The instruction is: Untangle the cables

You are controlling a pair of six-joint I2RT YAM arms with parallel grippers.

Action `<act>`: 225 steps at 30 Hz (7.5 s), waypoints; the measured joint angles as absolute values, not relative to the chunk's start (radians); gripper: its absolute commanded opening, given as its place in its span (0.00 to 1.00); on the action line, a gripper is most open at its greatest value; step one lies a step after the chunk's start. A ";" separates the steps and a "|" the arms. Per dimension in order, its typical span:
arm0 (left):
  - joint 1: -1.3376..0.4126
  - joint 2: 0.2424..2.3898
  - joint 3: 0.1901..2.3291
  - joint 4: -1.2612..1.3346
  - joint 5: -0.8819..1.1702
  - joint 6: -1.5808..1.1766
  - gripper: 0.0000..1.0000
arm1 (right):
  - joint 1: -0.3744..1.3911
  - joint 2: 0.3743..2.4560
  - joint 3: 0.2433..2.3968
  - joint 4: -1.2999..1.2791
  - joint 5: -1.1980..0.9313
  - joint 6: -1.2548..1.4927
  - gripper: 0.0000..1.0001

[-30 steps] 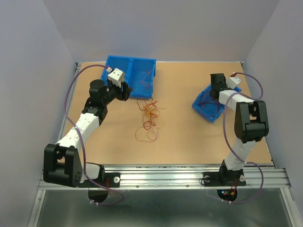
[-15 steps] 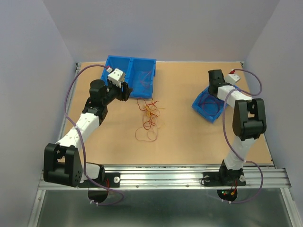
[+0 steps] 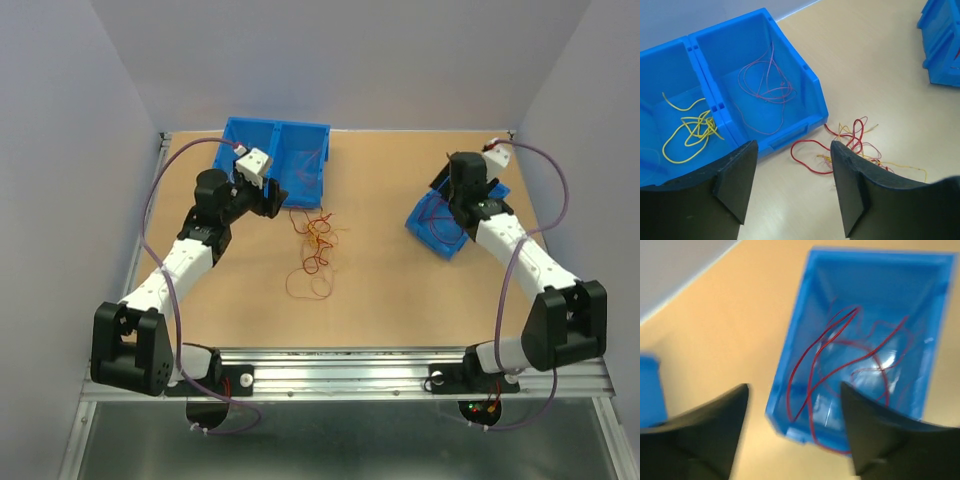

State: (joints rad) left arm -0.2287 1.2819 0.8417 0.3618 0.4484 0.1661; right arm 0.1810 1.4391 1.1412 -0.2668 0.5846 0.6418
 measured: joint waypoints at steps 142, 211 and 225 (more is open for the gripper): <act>-0.665 1.310 1.577 0.022 0.005 0.327 0.00 | 0.997 1.420 0.216 1.295 0.540 0.273 0.94; -0.667 1.597 1.252 0.065 0.304 0.104 0.00 | 0.987 0.864 0.331 0.809 0.239 0.258 0.01; -0.651 1.731 1.320 0.069 0.474 0.141 0.62 | 0.990 0.833 0.600 0.478 0.616 0.085 0.01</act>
State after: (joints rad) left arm -0.6514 1.7313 1.3205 0.0689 0.4736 0.1413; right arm 0.9897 0.8333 0.6003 0.4782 0.6159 0.0853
